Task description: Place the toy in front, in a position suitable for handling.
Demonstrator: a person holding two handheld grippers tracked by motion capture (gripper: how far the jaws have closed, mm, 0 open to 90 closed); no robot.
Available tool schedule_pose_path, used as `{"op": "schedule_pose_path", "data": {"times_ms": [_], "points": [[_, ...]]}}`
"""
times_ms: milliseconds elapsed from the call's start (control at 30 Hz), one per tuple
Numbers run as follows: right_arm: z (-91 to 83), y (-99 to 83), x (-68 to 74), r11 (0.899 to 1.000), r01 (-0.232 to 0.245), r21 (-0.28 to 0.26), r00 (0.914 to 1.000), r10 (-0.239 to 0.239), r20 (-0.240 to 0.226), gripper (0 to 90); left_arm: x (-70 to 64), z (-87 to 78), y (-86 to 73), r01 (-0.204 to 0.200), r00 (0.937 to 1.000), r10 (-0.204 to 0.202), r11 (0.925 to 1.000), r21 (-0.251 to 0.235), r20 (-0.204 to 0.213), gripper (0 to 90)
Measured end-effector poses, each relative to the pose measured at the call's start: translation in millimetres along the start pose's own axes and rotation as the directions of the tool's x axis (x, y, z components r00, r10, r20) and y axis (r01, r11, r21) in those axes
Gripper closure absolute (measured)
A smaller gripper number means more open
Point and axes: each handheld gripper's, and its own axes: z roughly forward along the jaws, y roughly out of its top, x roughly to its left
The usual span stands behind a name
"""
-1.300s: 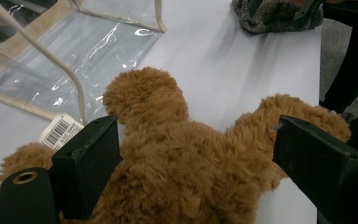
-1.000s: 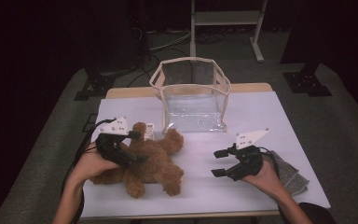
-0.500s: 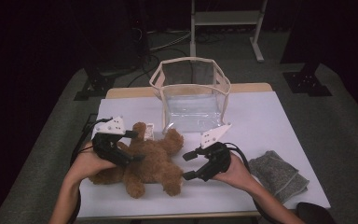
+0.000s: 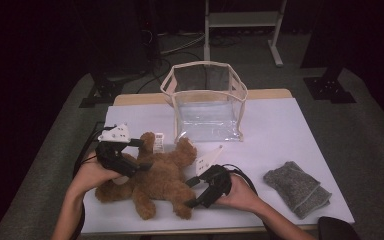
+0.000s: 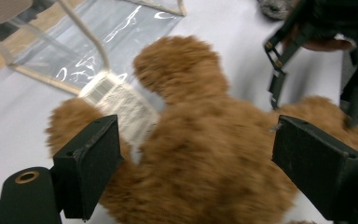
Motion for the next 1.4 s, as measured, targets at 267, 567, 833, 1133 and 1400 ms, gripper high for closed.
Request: {"op": "schedule_pose_path", "data": {"times_ms": [267,567,833,1133,1400], "points": [[18.6,-10.9,5.8,0.999,0.003,0.046,0.9998,-0.002,-0.018,29.2,14.0,4.8,-3.5,0.018,0.9991,-0.017,0.9993,0.033,-0.038,14.4],[22.5,-14.7,6.4,0.999,-0.003,0.045,0.9997,0.004,-0.023,29.3,31.3,12.4,-4.3,0.041,0.9981,-0.038,0.9969,0.067,-0.048,21.0],[28.0,-16.3,6.4,0.999,-0.012,0.049,0.9993,0.013,-0.035,31.9,35.5,25.0,-7.5,0.004,0.9995,0.0,0.9925,0.122,-0.031,53.8],[28.0,-18.3,5.4,0.999,-0.032,0.044,0.9984,0.034,-0.044,49.0,35.2,24.1,-8.9,-0.021,0.9997,0.022,0.9947,0.101,-0.013,71.7],[26.4,-17.9,5.4,0.998,-0.05,0.035,0.9972,0.052,-0.055,62.6,34.8,15.3,-11.4,-0.009,0.9999,0.01,0.9982,0.059,-0.01,74.6]]}}
